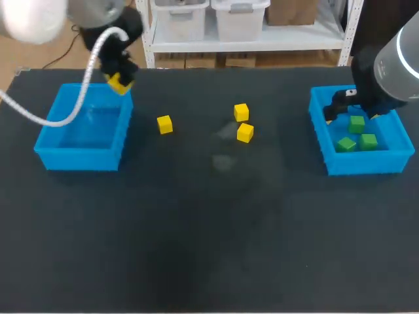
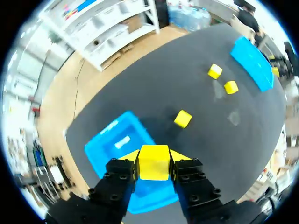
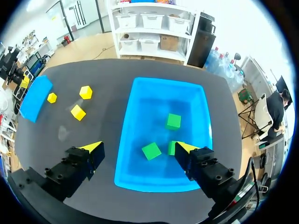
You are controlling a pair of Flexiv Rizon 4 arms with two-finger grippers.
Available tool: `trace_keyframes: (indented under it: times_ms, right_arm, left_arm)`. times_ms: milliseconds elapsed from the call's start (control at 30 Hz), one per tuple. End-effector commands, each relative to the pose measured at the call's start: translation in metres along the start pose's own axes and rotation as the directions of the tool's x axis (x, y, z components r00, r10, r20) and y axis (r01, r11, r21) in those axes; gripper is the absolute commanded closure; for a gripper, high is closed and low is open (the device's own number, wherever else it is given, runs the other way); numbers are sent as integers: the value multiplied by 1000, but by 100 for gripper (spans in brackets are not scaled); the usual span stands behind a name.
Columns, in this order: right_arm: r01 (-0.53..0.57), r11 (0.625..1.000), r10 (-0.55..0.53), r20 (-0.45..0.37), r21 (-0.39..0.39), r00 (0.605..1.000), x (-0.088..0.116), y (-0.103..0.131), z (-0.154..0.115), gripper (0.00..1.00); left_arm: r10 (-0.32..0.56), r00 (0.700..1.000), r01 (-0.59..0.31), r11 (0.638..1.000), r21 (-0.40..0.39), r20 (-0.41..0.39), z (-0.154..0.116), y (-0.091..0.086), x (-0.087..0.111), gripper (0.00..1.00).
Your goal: Put the green cubes in the right bin and the yellow cubes in the left bin.
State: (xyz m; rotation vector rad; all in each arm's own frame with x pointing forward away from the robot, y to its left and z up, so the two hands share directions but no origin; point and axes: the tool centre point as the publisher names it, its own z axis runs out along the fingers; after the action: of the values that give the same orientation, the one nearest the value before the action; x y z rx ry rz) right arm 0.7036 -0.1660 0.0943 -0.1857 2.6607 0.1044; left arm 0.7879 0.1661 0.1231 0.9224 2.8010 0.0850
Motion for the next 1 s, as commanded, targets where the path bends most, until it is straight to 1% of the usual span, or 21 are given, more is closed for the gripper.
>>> trace_keyframes:
  times_ms: [33,167,267,300,333,467,533,667,800,867,933,1000]
  right_arm:
    - [-2,1000,2,63,3,998,4,0,-1,0]
    - [-2,1000,2,63,3,998,4,0,-1,0]
    - [-2,1000,2,63,3,998,4,0,-1,0]
    - [-2,1000,2,63,3,998,4,0,-1,0]
    - [-2,1000,2,63,3,998,4,0,-1,0]
    - [-2,1000,2,63,3,998,4,0,-1,0]
    - [-2,1000,2,63,3,998,4,0,-1,0]
    - [-2,1000,2,63,3,998,4,0,-1,0]
    - [-2,1000,2,63,3,998,4,0,-1,0]
    - [-2,1000,2,63,3,998,4,0,-1,0]
    - [-2,1000,2,63,3,998,4,0,-1,0]
    - [-2,1000,2,63,3,998,4,0,-1,0]
  left_arm:
    - [-465,850,460,884,79,247,11,9,35,100]
    - [-535,813,533,843,80,230,21,16,48,100]
    - [-555,803,556,829,60,219,25,20,57,100]
    - [-558,801,560,827,56,217,26,21,58,62]
    - [-562,796,563,824,66,223,27,22,59,0]
    - [-547,804,555,831,38,231,21,27,62,0]
    - [-527,813,537,843,29,248,16,27,60,0]
    - [-447,851,457,889,28,275,4,17,45,0]
    - [-315,908,315,948,46,275,0,-6,22,0]
    - [-223,936,214,975,63,273,1,-22,9,0]
    - [-135,954,118,990,78,267,3,-37,-3,0]
    - [-25,967,4,996,85,253,5,-53,-13,0]
